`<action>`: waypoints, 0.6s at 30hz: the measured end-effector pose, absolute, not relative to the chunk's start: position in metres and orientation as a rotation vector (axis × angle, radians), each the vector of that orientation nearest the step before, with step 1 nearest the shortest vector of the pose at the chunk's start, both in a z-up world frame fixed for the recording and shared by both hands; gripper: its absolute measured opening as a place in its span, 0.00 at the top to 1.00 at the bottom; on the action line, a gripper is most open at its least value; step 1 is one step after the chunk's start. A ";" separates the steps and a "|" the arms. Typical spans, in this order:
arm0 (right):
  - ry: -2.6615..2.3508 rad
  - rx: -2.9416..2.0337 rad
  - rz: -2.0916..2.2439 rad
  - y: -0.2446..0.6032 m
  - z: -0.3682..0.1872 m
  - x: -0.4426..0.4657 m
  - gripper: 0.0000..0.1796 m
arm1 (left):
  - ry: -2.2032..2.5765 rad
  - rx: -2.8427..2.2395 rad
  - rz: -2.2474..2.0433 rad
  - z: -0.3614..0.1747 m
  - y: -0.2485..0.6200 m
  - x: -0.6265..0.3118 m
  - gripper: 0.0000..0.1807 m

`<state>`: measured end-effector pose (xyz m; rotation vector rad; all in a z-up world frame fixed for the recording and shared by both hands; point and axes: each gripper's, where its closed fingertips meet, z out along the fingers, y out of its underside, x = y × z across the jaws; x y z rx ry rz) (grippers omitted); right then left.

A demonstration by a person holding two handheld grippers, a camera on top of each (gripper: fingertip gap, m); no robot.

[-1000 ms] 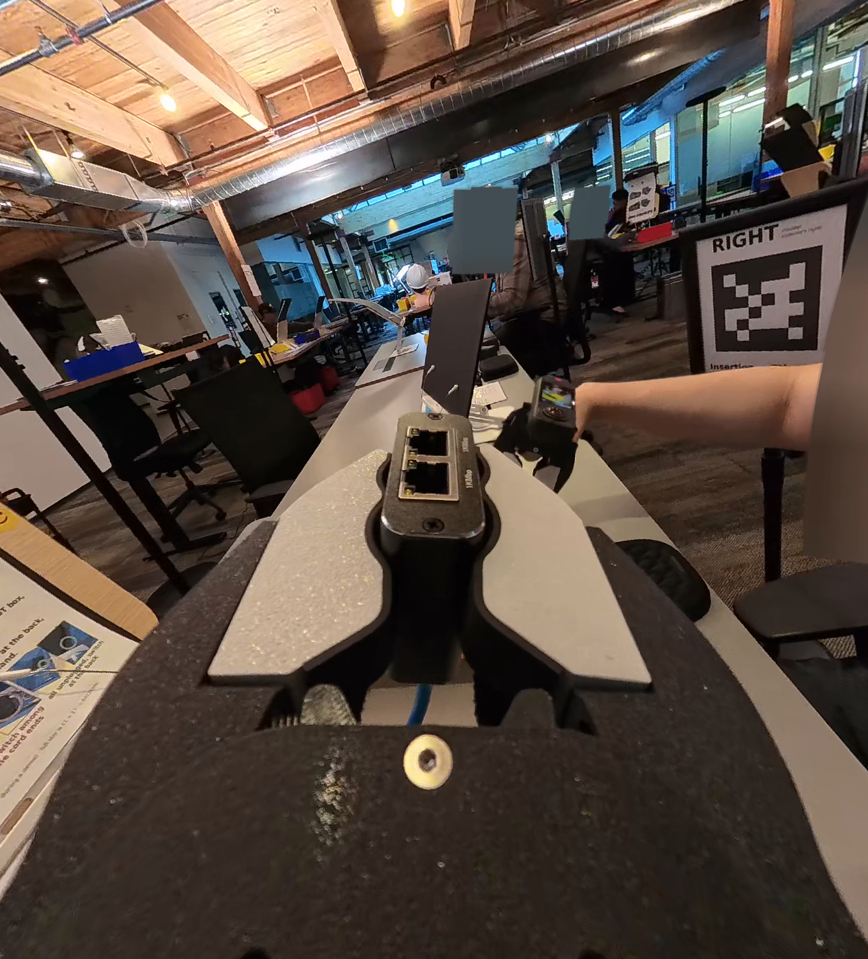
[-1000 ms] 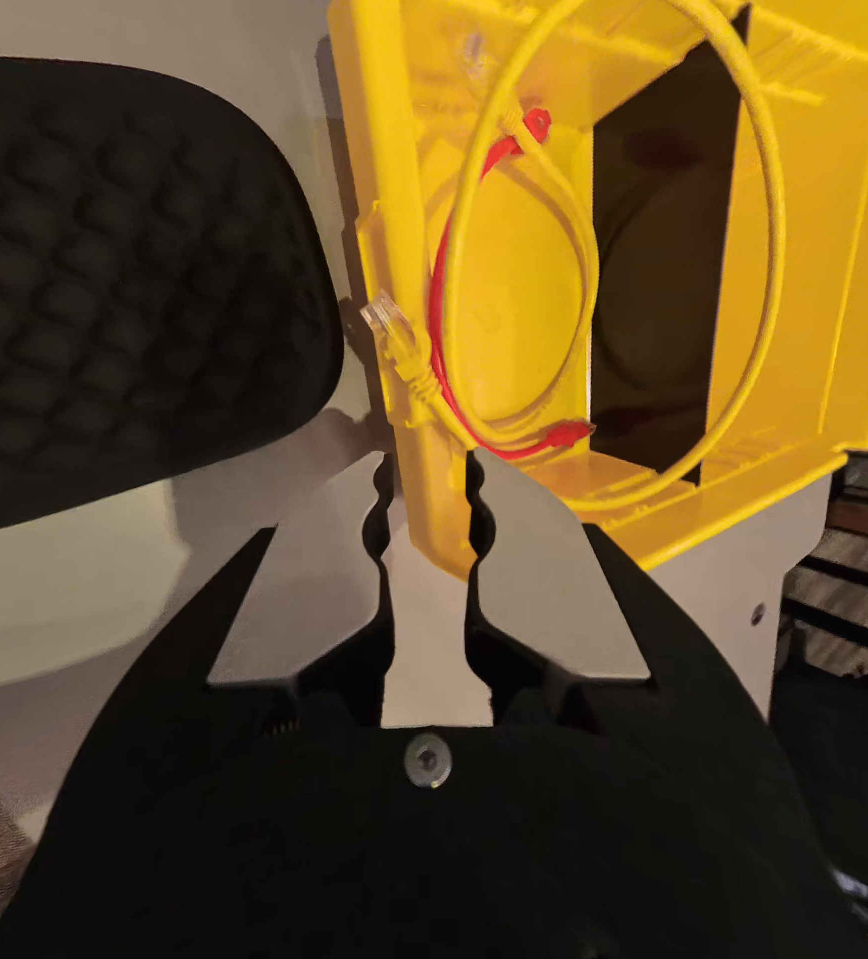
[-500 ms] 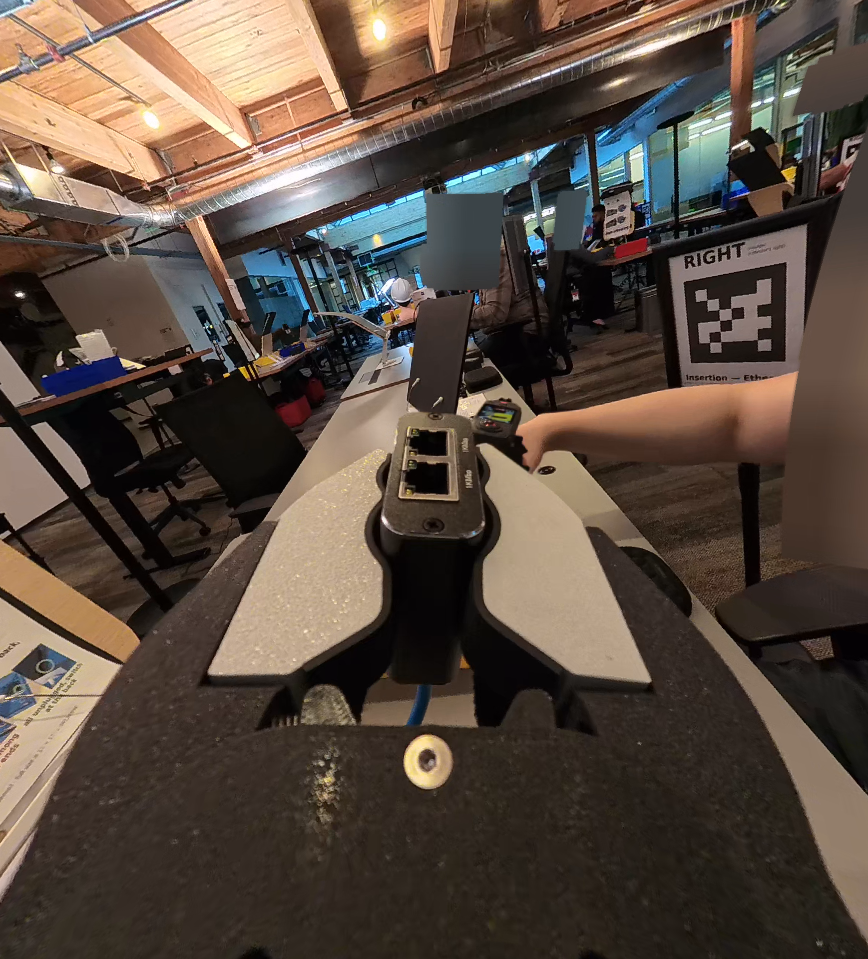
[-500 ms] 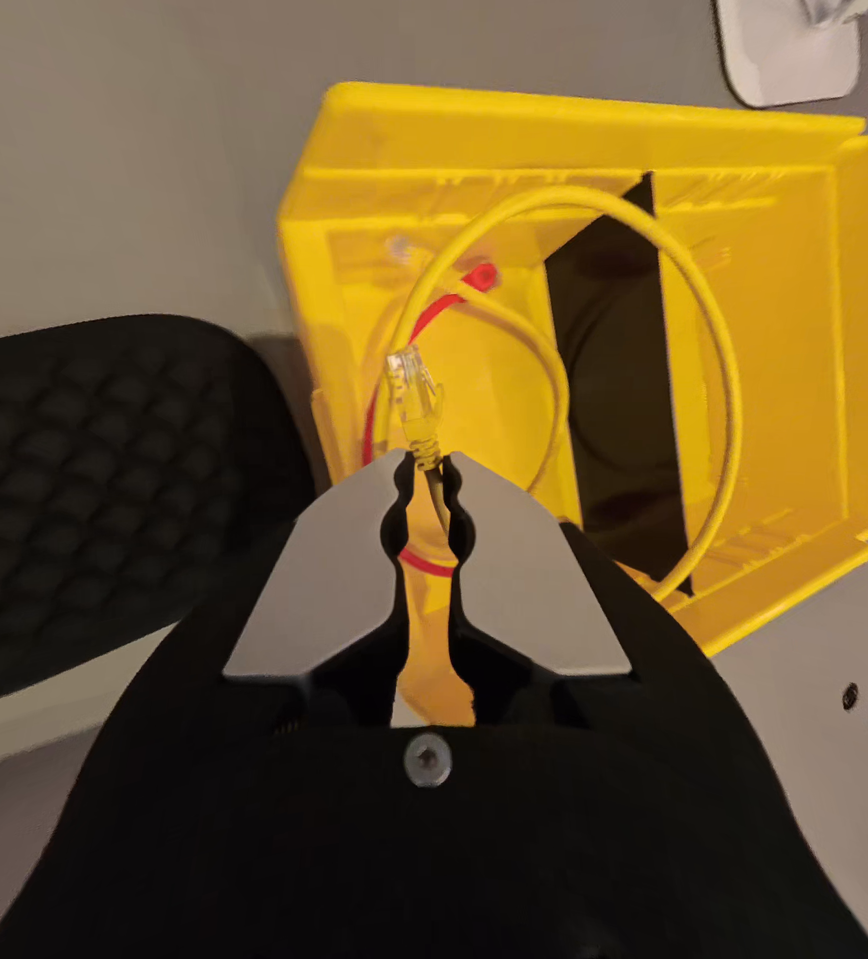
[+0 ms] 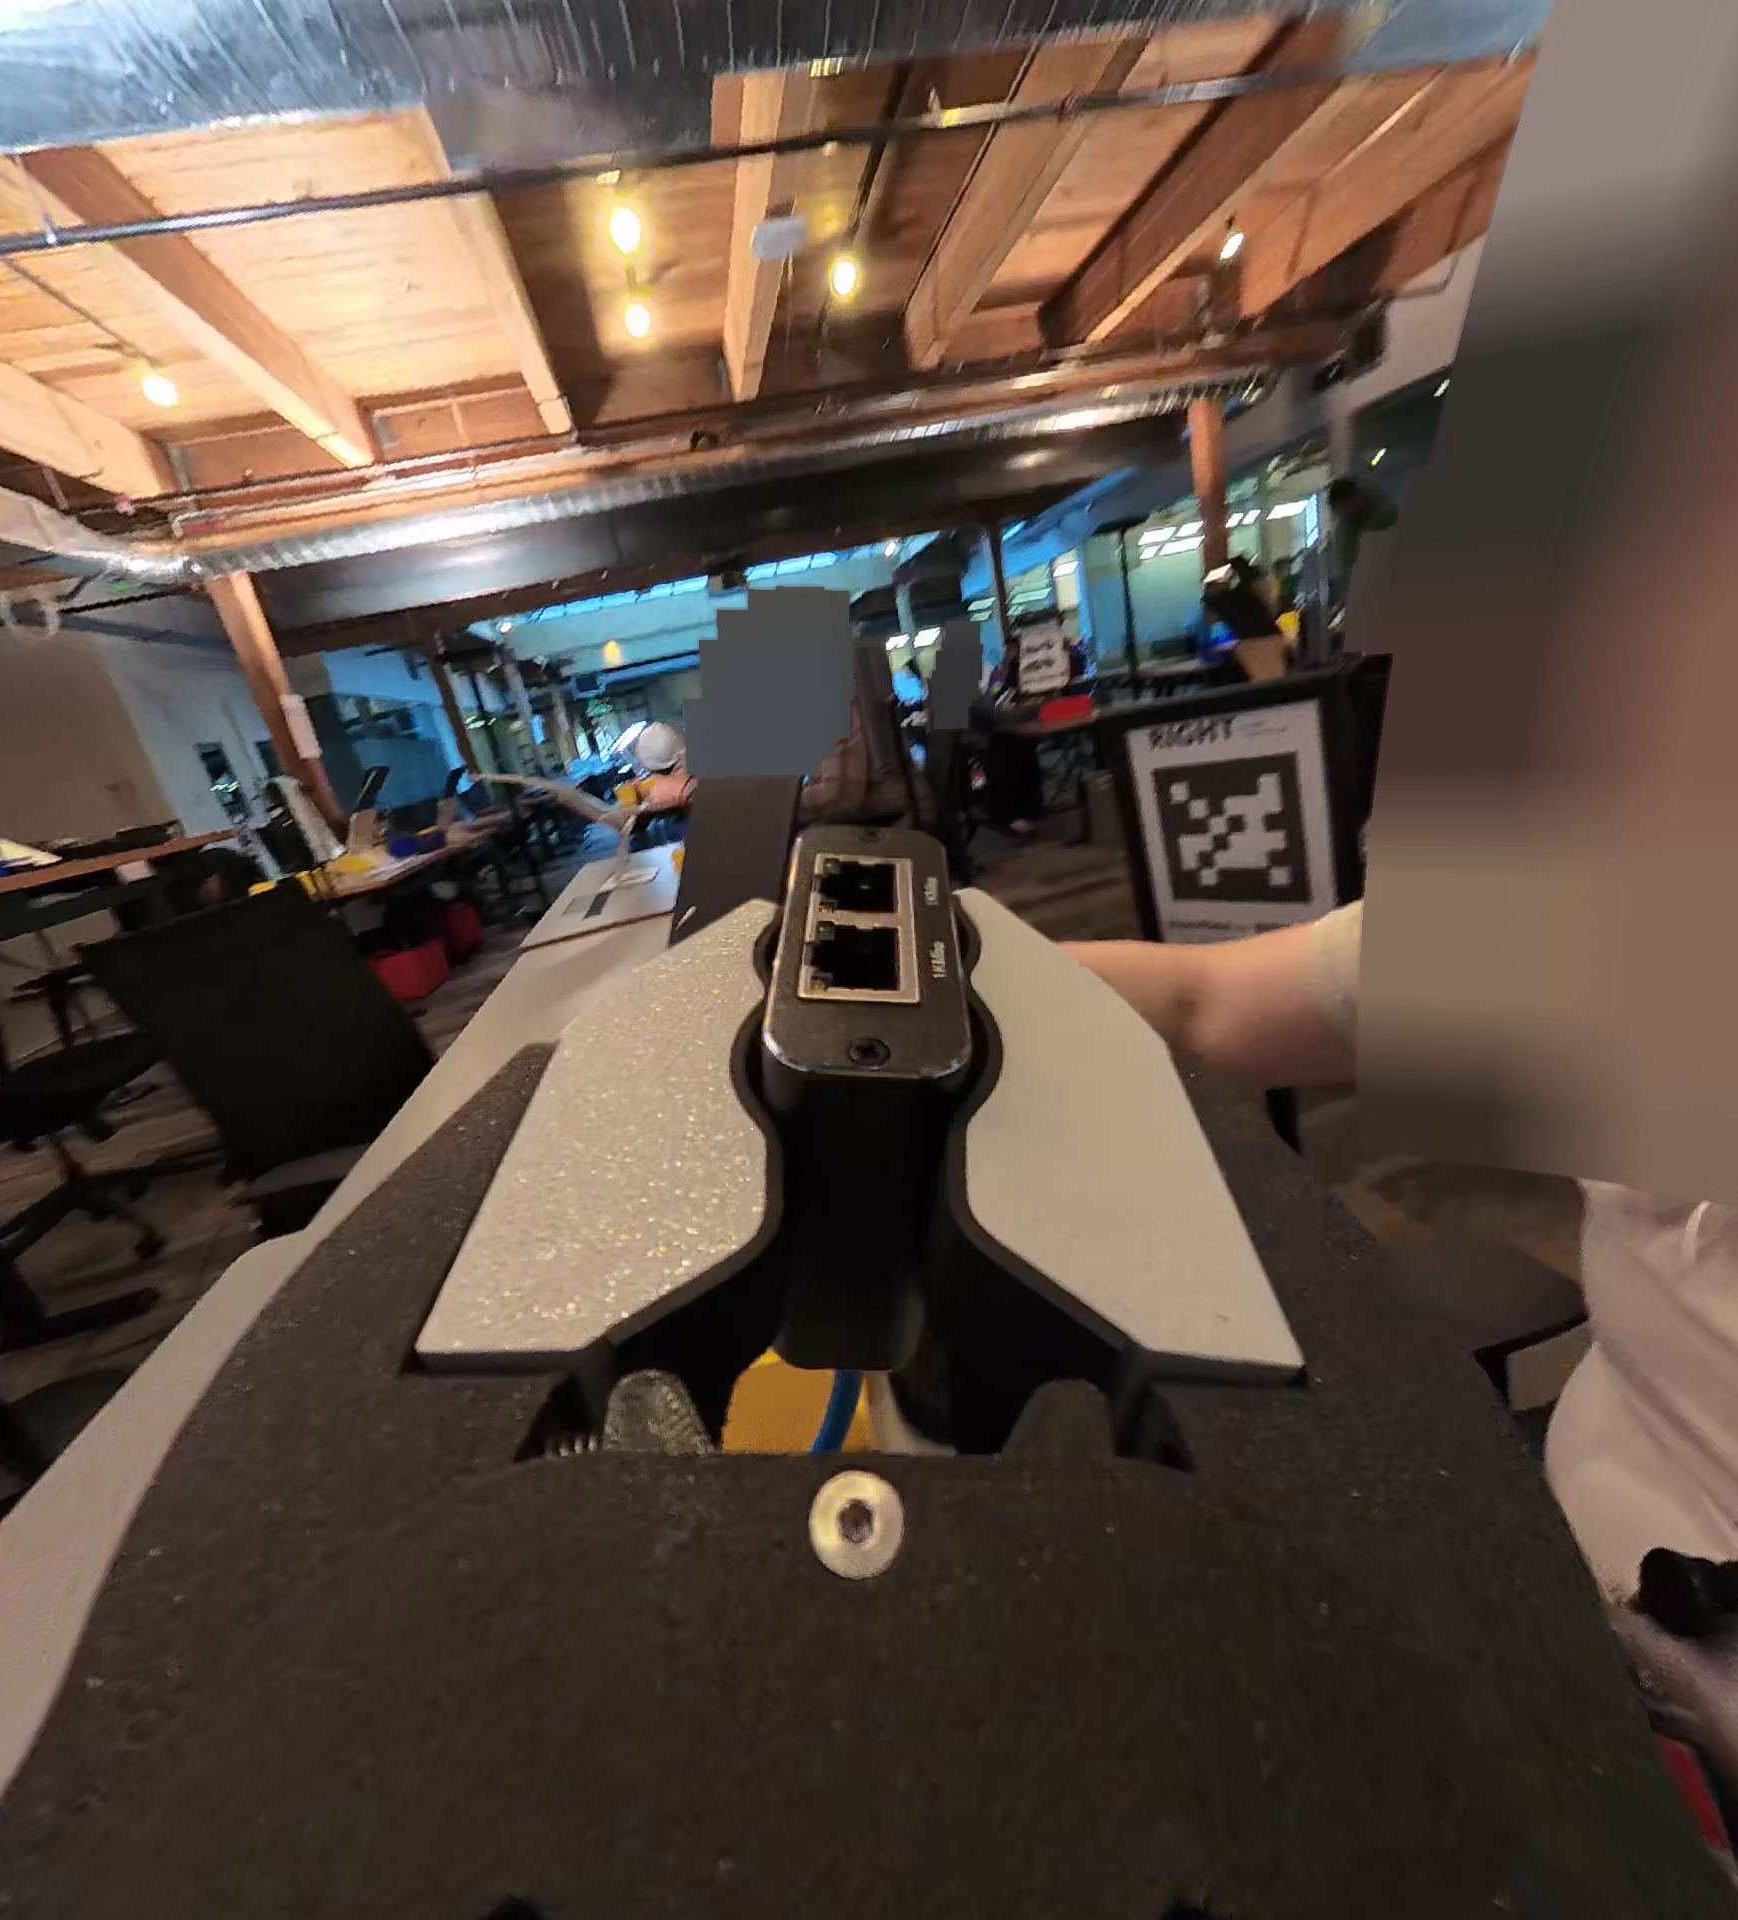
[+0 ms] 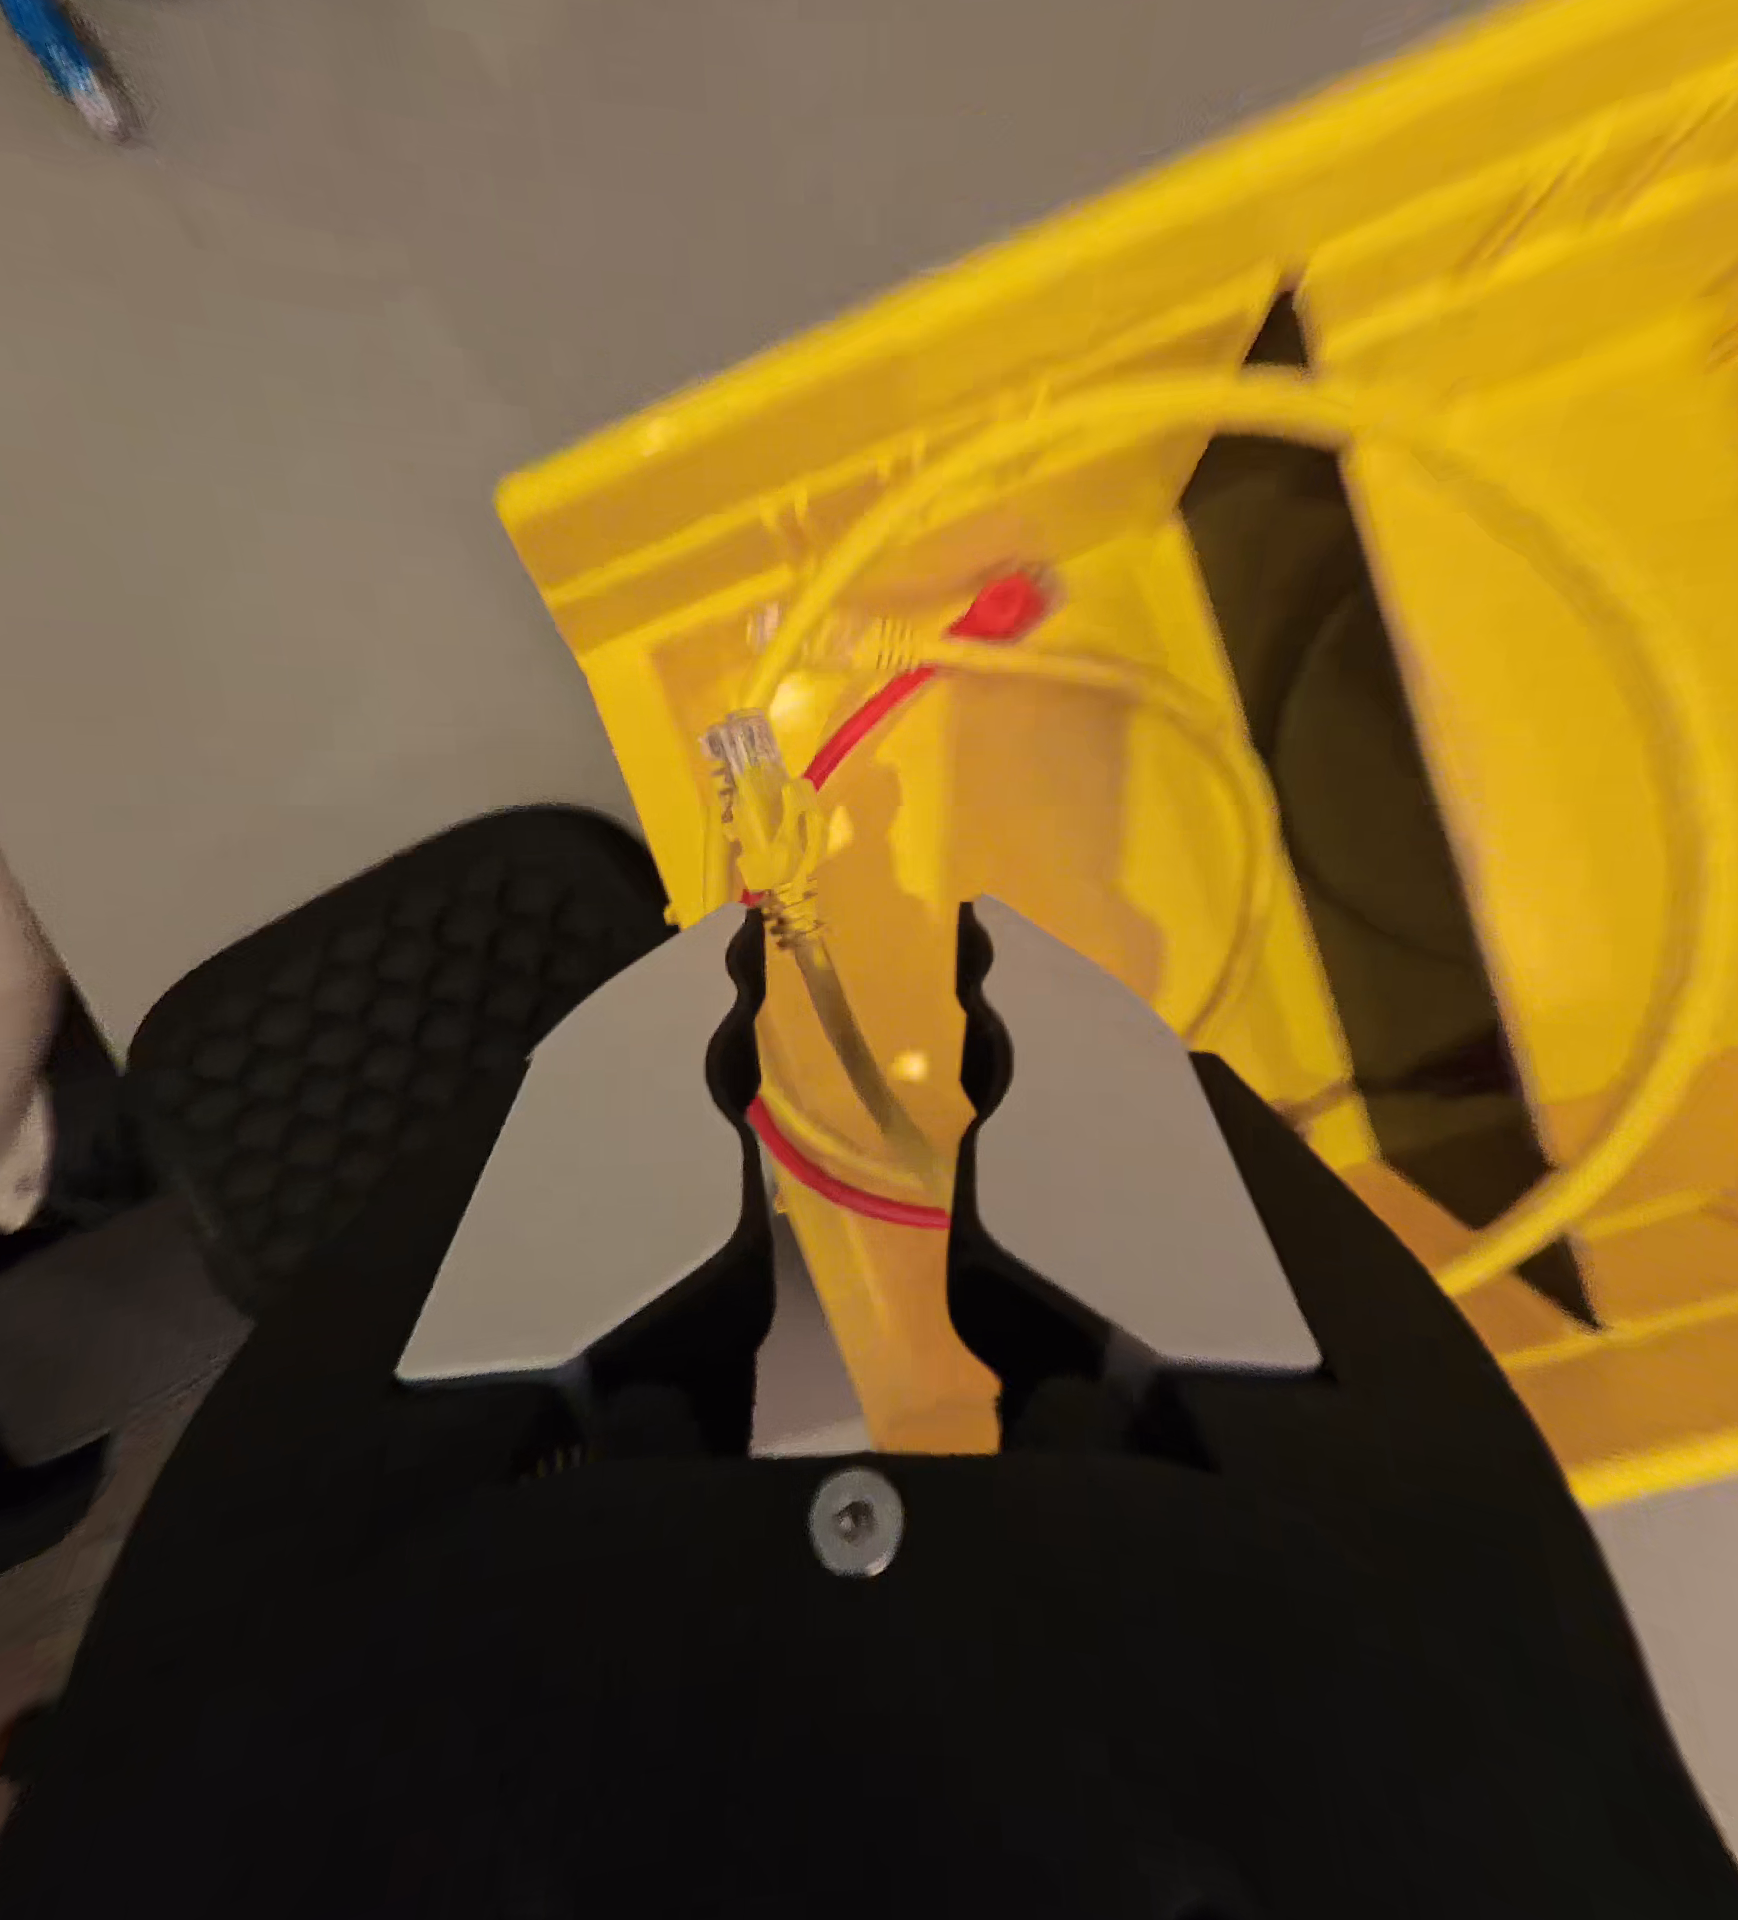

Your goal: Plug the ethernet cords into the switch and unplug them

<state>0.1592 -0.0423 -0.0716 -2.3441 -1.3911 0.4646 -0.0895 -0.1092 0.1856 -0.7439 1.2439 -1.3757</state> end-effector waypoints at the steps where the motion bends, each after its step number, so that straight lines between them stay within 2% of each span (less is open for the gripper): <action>1: -1.375 -2.276 0.445 -0.037 -0.057 0.155 0.76 | 1.230 -0.726 -1.420 0.189 -0.110 -0.093 0.85; 6: -1.306 -1.923 0.264 -0.023 0.022 0.111 0.68 | 1.222 -0.719 -1.448 0.188 -0.107 -0.094 0.85; 10: -1.408 -1.993 -0.005 -0.027 0.013 0.107 0.69 | 1.231 -0.742 -1.445 0.184 -0.105 -0.089 0.85; 14: -1.454 -1.776 0.186 -0.040 0.025 0.042 0.69 | 1.227 -0.737 -1.461 0.185 -0.105 -0.087 0.85; 18: -1.389 -1.338 0.424 -0.068 0.087 -0.048 0.69 | 1.216 -0.750 -1.463 0.183 -0.102 -0.082 0.85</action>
